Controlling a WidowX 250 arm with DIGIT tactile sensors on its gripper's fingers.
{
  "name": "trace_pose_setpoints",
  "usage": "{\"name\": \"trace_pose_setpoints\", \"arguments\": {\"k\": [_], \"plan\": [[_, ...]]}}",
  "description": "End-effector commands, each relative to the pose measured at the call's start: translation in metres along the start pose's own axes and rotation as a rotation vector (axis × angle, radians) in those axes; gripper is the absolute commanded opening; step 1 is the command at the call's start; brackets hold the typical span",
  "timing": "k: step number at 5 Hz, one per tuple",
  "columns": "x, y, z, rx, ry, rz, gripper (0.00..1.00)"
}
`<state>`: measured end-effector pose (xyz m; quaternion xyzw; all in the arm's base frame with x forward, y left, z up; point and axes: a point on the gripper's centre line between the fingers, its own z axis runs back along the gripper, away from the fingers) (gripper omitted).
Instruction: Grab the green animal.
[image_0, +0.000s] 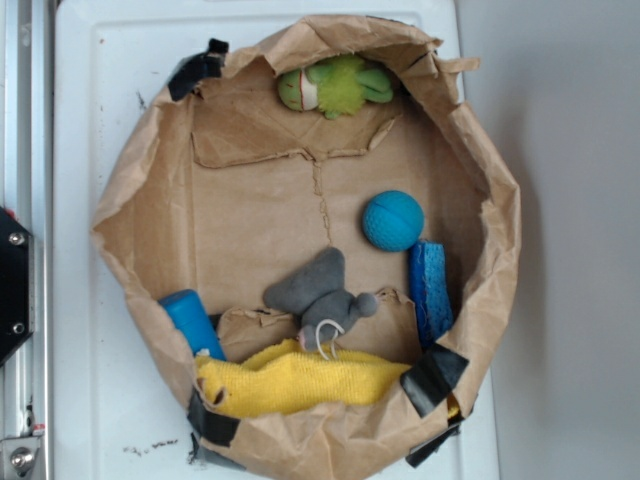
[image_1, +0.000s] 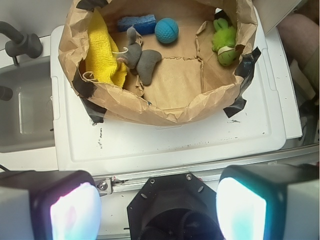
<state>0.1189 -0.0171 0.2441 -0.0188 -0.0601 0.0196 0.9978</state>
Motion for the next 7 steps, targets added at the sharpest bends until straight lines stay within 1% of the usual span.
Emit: {"name": "trace_pose_setpoints", "arguments": {"k": [1,2,3,4,5,6,7], "plan": [[0.0,0.0,0.0,0.0,0.0,0.0,1.0],[0.046,-0.01,-0.022,-0.028,-0.017,-0.062,1.0],[0.093,-0.005,-0.047,-0.079,-0.008,-0.113,1.0],[0.131,0.005,-0.062,-0.028,-0.099,-0.173,1.0],[0.16,0.016,-0.071,0.019,-0.142,-0.148,1.0],[0.169,0.023,-0.067,0.043,-0.148,-0.093,1.0],[0.169,0.023,-0.067,0.043,-0.148,-0.093,1.0]]}}
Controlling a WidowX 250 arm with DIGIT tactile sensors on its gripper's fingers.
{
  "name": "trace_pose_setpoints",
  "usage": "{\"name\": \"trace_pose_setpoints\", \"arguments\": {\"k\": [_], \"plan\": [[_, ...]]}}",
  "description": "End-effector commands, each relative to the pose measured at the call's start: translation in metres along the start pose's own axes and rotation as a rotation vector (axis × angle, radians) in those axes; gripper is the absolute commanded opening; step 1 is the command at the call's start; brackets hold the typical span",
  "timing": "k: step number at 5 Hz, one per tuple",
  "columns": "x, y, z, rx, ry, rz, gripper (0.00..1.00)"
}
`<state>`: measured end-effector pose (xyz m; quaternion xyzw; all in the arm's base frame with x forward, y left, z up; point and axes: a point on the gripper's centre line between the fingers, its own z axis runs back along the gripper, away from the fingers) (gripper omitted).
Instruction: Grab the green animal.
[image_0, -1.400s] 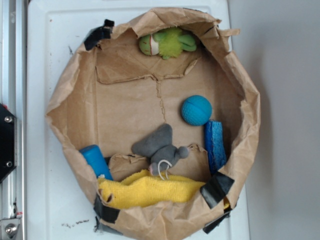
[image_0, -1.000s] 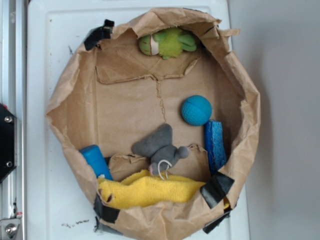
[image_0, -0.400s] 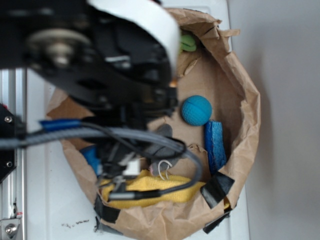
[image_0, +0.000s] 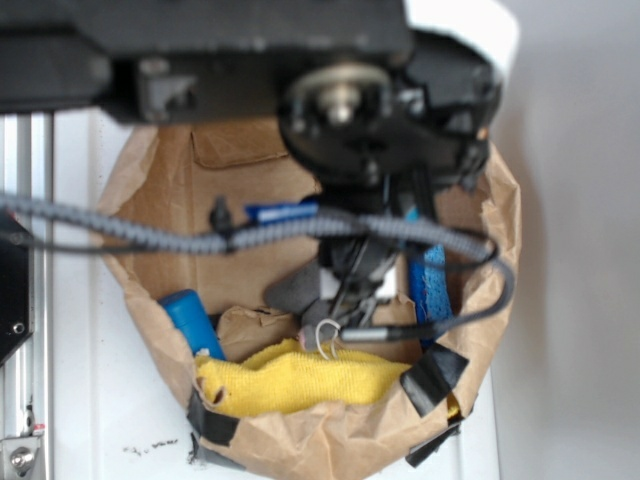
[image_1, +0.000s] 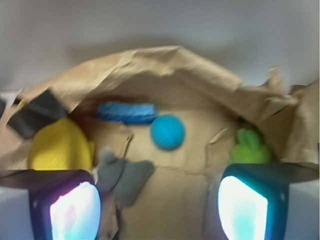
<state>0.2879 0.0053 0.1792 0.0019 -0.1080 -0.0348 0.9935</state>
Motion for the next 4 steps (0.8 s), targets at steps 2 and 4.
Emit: {"name": "trace_pose_setpoints", "arguments": {"k": [2,4], "plan": [[0.009,0.006,0.016,0.014,-0.052,0.02,1.0],[0.004,0.041,-0.028,0.061,-0.007,-0.002,1.0]]}}
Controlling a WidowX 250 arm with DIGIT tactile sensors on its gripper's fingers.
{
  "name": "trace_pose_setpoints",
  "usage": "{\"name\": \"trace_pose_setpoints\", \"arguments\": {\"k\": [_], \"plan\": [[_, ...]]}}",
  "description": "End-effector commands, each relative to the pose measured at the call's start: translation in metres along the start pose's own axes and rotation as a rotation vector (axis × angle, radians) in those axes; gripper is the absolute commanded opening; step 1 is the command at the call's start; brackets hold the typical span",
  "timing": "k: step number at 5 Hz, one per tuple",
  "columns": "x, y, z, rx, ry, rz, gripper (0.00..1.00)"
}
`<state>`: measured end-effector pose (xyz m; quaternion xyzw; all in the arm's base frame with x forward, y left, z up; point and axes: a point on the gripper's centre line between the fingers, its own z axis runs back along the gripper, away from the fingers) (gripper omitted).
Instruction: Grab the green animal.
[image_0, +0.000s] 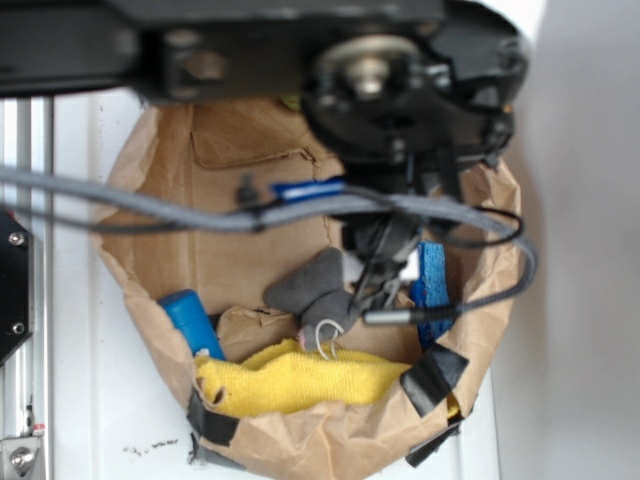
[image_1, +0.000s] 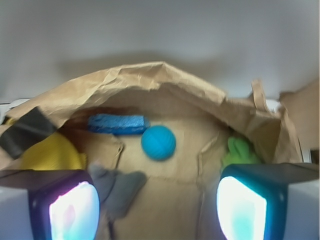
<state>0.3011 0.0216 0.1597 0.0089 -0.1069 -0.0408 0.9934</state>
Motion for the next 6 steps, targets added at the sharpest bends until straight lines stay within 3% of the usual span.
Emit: {"name": "trace_pose_setpoints", "arguments": {"k": [1,3,4,6], "plan": [[-0.009,0.036,-0.026,0.05,0.046,0.03,1.0],[-0.015,0.026,-0.048,0.065,0.051,0.013,1.0],[-0.018,0.009,-0.054,0.027,0.035,-0.058,1.0],[-0.015,-0.021,-0.044,0.021,-0.01,-0.122,1.0]]}}
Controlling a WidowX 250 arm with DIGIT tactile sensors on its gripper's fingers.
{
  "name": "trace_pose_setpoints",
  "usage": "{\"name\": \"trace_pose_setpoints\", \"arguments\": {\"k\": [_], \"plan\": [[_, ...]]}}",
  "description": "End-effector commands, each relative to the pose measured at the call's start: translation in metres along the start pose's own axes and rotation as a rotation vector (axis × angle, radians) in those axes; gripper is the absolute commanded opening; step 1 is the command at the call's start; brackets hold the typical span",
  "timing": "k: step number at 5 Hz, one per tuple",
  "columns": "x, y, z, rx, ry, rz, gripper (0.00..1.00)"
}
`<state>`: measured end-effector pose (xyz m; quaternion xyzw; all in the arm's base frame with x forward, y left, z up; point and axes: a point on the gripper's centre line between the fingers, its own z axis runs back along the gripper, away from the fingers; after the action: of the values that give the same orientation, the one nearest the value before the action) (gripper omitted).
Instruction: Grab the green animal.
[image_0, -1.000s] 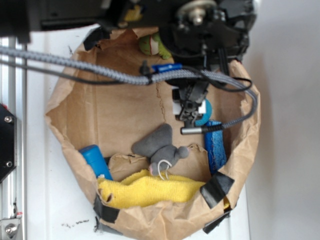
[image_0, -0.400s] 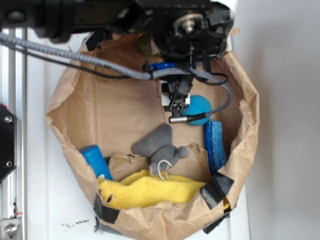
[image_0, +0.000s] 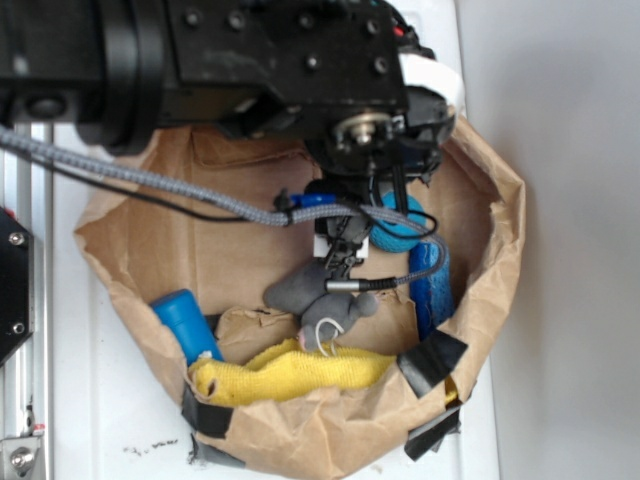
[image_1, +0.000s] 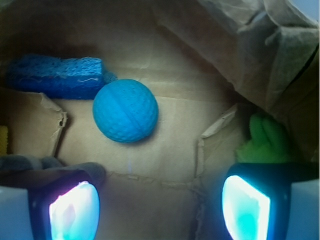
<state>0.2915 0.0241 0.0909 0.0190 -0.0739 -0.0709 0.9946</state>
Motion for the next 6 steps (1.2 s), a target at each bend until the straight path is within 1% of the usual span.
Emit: {"name": "trace_pose_setpoints", "arguments": {"k": [1,2,3,4,5,6], "plan": [[0.004,-0.027,0.026,-0.003,-0.071,-0.073,1.0],[0.0,-0.032,0.032,-0.017,-0.08,-0.098,1.0],[0.004,-0.02,0.021,-0.001,-0.054,-0.069,1.0],[0.01,0.002,0.008,0.028,-0.026,-0.016,1.0],[0.016,0.023,0.003,0.042,-0.007,0.049,1.0],[0.019,0.042,0.012,0.045,-0.008,0.09,1.0]]}}
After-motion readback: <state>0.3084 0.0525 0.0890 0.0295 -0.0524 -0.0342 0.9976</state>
